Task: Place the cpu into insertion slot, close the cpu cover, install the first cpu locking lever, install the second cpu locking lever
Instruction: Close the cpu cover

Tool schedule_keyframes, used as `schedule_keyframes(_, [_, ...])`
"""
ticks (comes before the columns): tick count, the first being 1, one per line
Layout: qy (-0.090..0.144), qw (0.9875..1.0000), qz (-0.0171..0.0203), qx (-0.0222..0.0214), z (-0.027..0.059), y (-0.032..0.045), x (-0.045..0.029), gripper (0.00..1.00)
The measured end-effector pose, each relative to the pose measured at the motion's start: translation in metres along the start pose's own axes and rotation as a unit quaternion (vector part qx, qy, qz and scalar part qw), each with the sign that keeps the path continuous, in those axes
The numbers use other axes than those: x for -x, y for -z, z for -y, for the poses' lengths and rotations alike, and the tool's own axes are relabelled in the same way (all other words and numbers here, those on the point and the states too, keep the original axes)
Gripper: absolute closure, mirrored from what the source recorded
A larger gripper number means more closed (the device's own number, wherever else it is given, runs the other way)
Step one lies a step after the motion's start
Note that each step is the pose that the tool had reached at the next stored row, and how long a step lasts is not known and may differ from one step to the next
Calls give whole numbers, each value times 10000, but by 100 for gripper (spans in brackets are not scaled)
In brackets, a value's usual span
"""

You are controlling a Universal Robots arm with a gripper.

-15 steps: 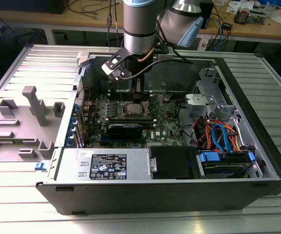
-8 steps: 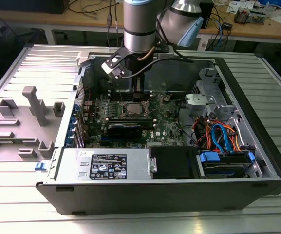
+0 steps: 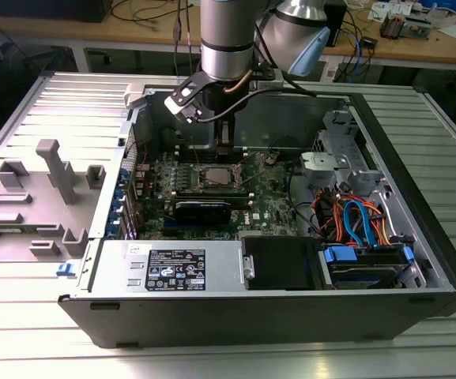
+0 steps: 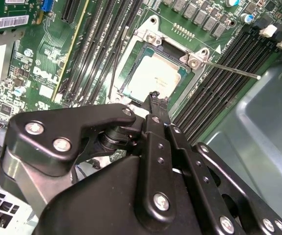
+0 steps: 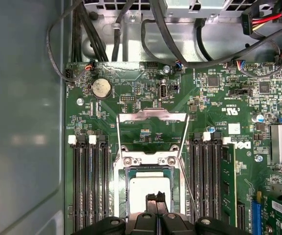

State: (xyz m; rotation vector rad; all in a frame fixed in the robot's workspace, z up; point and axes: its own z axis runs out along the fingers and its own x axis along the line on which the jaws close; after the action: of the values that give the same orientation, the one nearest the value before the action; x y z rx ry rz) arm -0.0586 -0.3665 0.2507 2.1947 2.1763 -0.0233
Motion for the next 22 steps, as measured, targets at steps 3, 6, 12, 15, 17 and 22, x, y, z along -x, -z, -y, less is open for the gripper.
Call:
schedule_keyframes(3, [0,10000,0,0,0,27,1,89])
schedule_keyframes(6, [0,10000,0,0,-1,57,3,89])
schedule_keyframes(12, [0,10000,0,0,-3,118,6,89])
schedule_keyframes(15, [0,10000,0,0,-3,136,6,89])
schedule_keyframes(17, [0,10000,0,0,-4,147,7,89])
schedule_keyframes(22, [0,10000,-1,1,-5,172,8,89])
